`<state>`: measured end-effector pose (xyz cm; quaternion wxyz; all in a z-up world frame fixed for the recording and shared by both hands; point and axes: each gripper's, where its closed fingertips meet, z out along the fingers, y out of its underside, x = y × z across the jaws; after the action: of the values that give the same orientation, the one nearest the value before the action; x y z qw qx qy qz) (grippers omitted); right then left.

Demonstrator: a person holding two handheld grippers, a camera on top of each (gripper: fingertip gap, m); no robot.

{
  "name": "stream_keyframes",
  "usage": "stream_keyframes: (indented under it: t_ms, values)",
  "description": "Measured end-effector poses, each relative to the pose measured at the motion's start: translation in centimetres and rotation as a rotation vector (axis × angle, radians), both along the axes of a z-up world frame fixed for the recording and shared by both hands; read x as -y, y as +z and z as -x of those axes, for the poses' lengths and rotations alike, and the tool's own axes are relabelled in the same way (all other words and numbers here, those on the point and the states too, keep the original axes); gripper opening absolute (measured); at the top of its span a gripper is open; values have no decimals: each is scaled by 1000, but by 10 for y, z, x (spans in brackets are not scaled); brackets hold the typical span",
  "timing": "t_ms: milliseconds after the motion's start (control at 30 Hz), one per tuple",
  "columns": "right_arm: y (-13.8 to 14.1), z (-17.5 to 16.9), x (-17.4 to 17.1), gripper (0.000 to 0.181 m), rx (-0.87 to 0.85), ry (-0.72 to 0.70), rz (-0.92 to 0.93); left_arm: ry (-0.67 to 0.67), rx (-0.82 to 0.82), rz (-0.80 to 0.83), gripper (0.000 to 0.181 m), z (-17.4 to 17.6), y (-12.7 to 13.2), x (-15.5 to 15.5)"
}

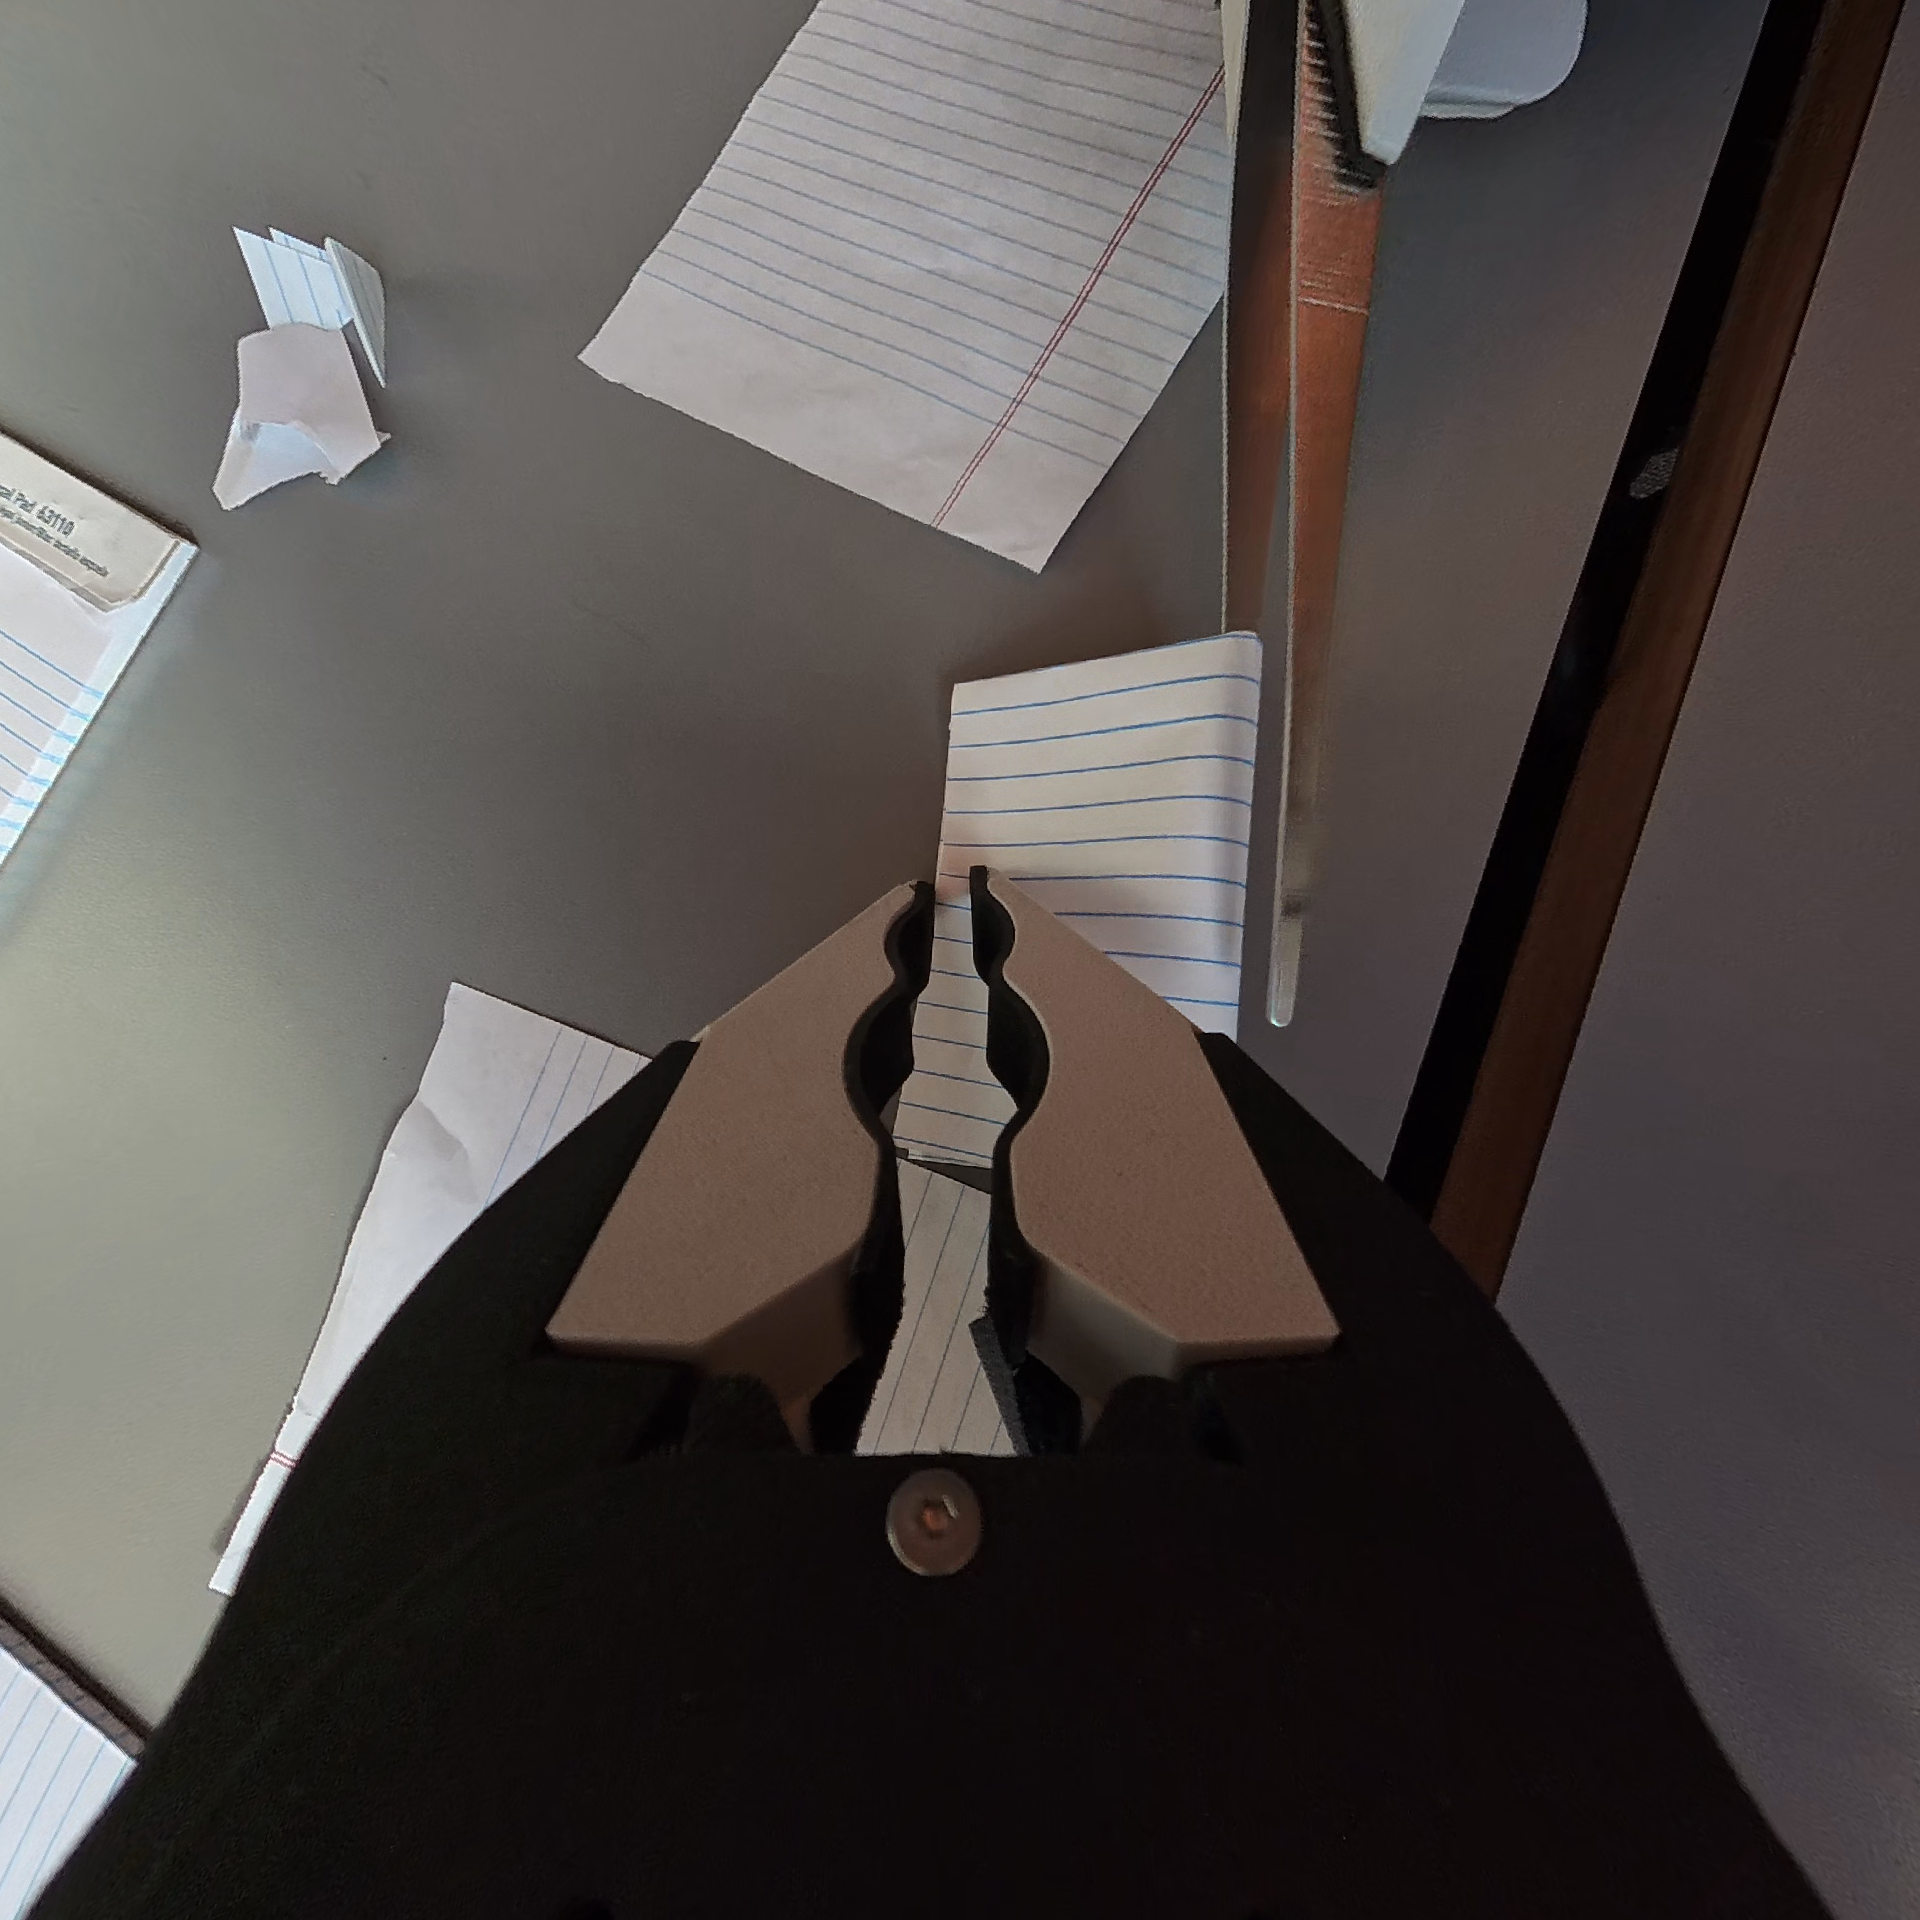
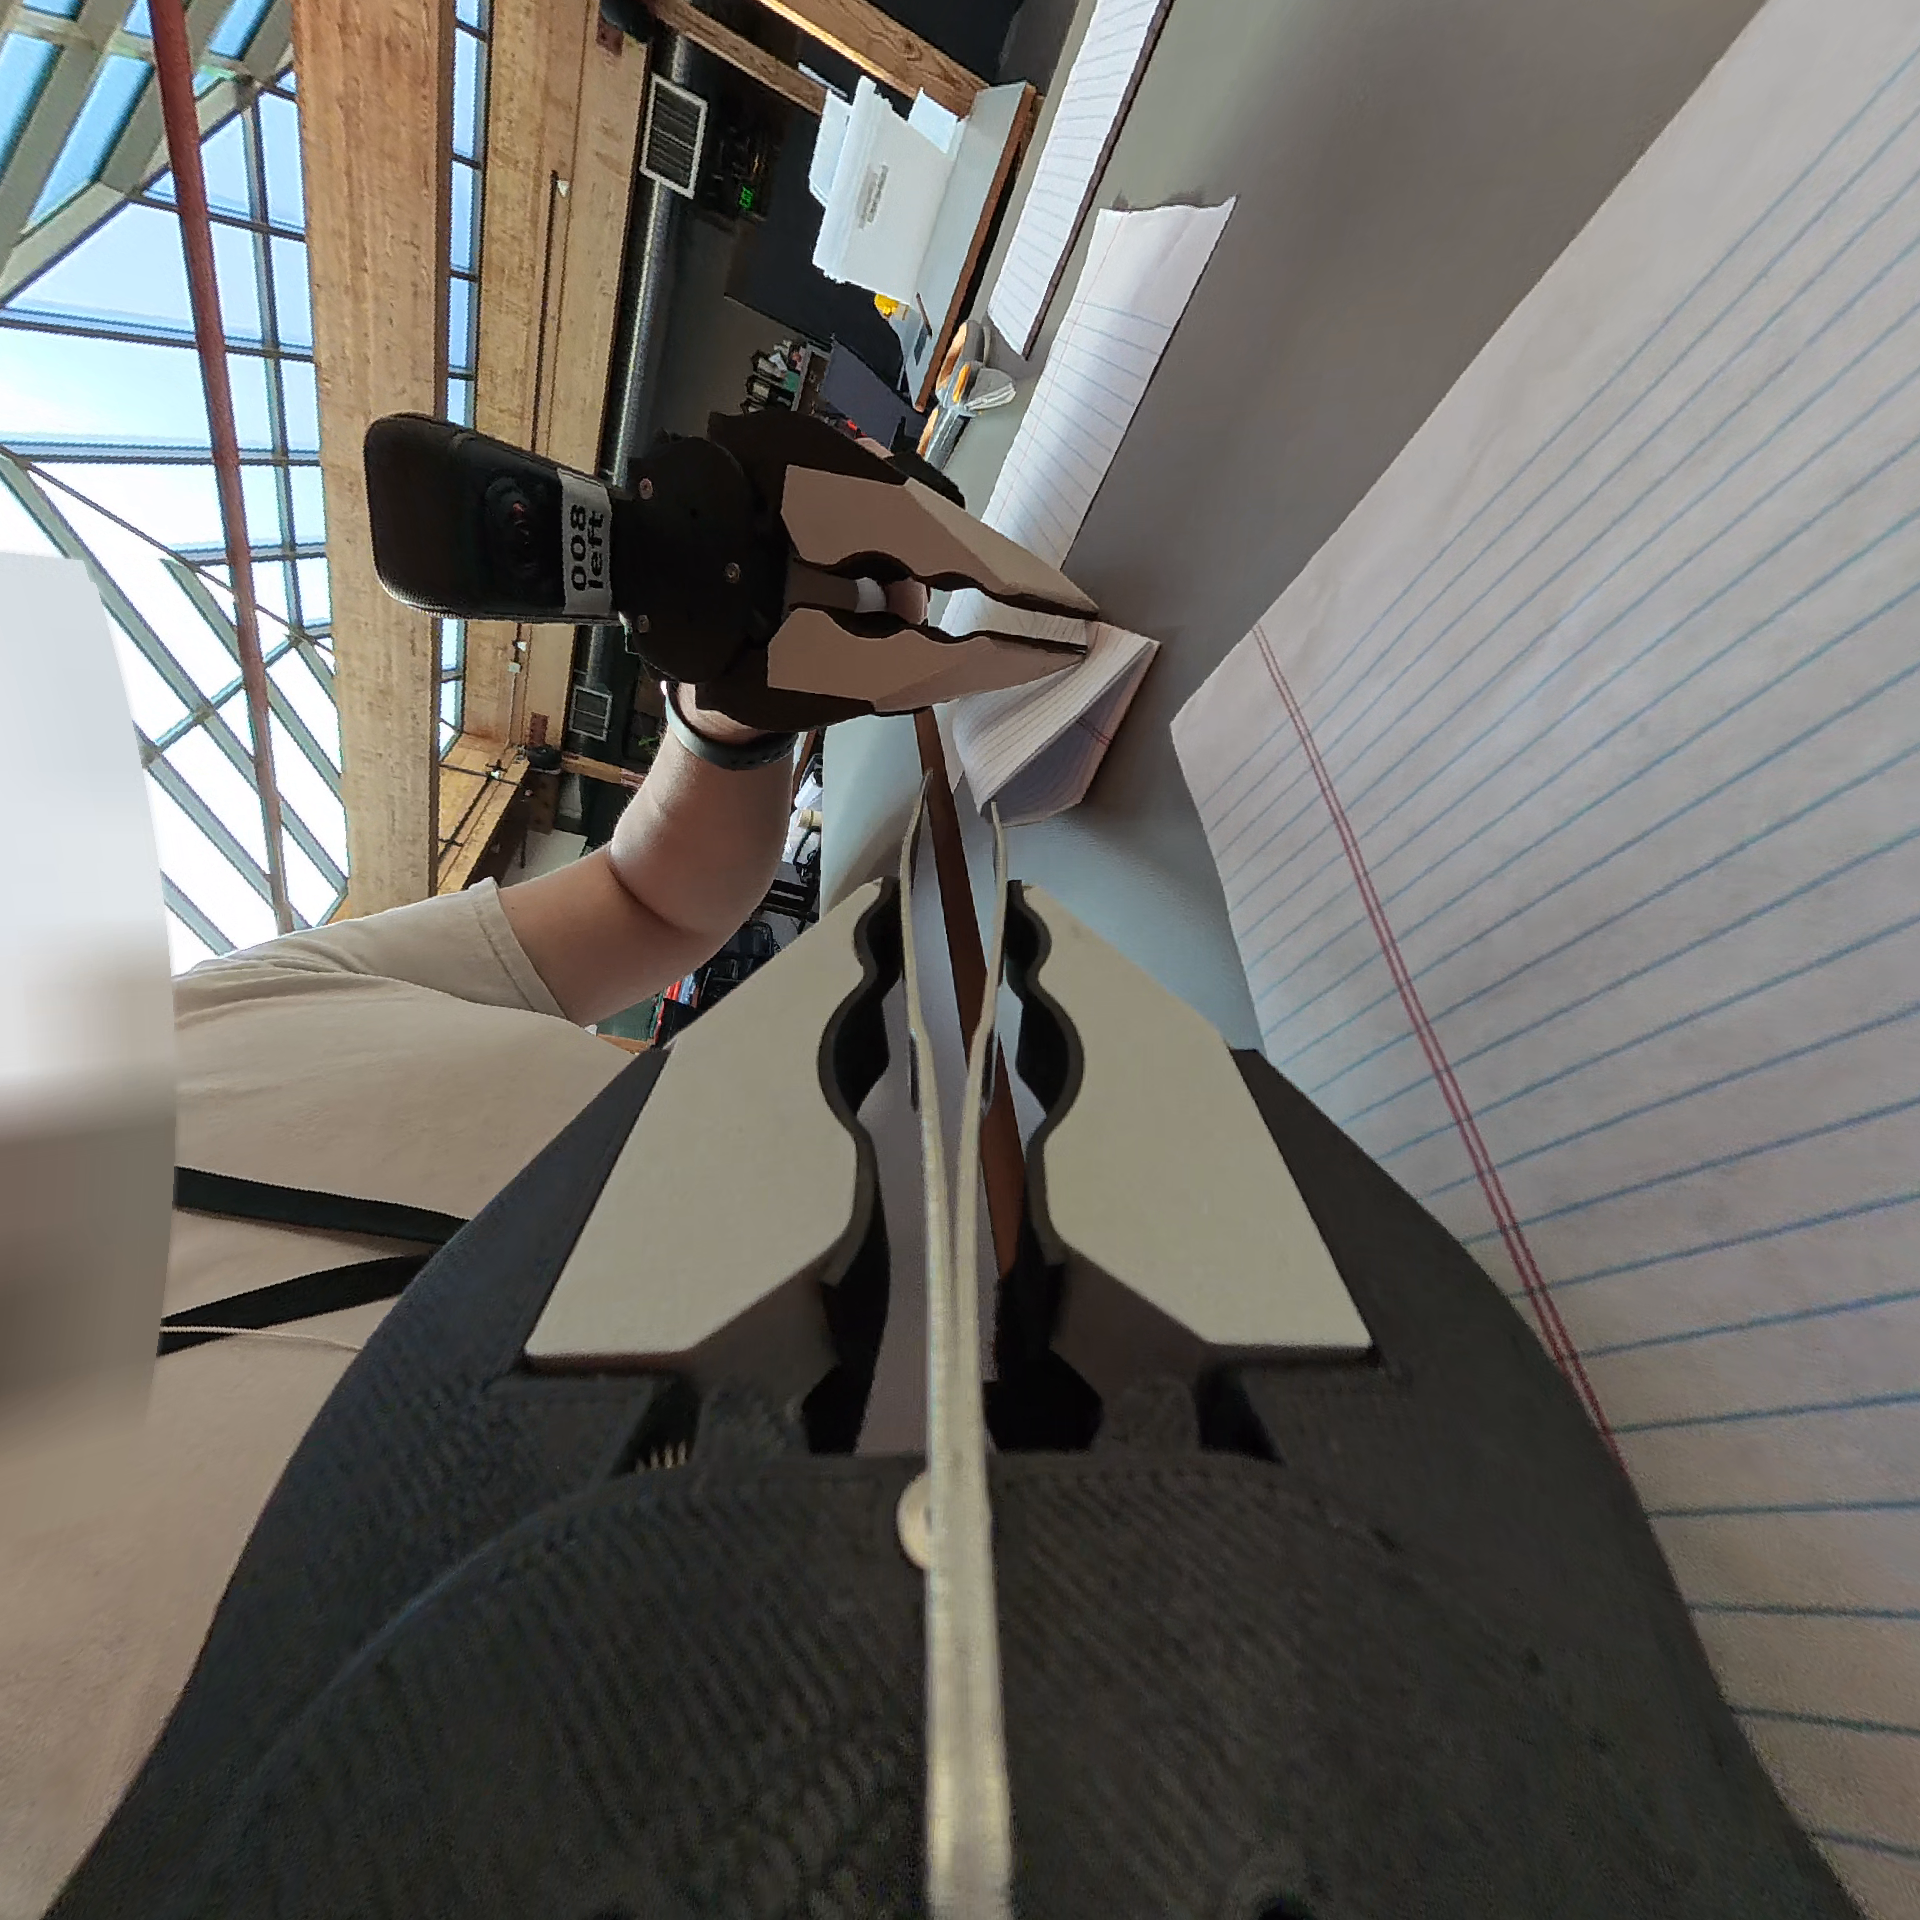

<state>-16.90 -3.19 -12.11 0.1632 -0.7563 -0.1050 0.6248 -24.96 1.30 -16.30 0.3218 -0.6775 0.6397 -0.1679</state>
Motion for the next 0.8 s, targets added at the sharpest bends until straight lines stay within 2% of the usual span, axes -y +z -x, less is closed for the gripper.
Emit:
stream_keyframes:
  t_ms: [467, 800]
  values:
    - [-15, -5, 2, 14, 23, -51, 211, -5, 2, -4, 6, 0, 0, 0]
    - [-11, -18, 0, 16, 13, -116, 222, -4, 18, -19, 5, 0, 0, 0]
